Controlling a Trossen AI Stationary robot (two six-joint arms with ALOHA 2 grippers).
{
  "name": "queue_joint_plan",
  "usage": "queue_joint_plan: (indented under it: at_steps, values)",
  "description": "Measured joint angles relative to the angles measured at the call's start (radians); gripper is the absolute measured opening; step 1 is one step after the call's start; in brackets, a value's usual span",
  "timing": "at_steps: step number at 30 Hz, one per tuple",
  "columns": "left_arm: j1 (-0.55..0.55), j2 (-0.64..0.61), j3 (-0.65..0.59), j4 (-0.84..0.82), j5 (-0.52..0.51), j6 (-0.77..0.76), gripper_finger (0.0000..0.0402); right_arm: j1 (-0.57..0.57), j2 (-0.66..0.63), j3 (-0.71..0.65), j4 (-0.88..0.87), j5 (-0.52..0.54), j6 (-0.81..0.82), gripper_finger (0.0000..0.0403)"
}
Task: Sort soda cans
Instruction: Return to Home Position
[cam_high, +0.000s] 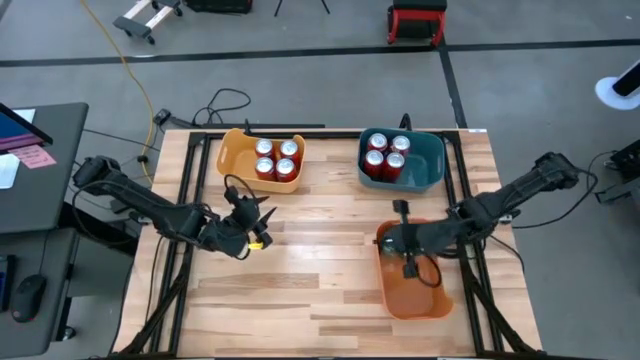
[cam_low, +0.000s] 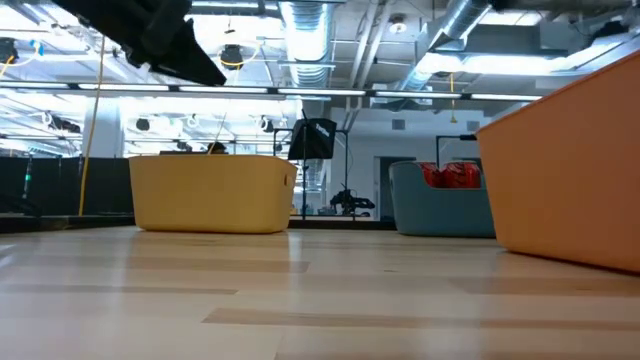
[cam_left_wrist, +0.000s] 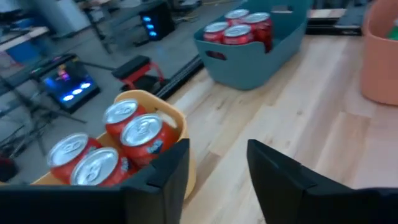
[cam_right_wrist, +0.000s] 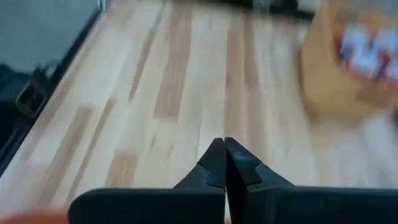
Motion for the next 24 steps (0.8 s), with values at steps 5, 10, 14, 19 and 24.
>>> queue_joint_plan:
  at_steps: [5, 10, 14, 19, 24]
  values:
    - [0.0, -0.063, 0.0, -0.002, 0.076, 0.12, 0.0107, -0.078, 0.001, -0.011, 0.213, -0.001, -0.196, 0.0013]
    - [0.01, -0.116, -0.001, 0.0, 0.09, 0.227, 0.0049, -0.18, 0.01, -0.011, 0.338, -0.009, -0.242, 0.0009]
    - [0.045, -0.161, -0.034, -0.002, 0.125, 0.276, 0.0008, -0.273, 0.041, -0.011, 0.432, -0.068, -0.253, 0.0008]
    - [0.105, -0.222, -0.099, 0.045, 0.251, 0.326, 0.0002, -0.372, 0.131, -0.011, 0.606, -0.271, -0.289, 0.0008]
    - [0.175, -0.263, -0.211, 0.305, 0.482, 0.479, 0.0001, -0.425, 0.241, -0.011, 0.81, -0.421, -0.311, 0.0008]
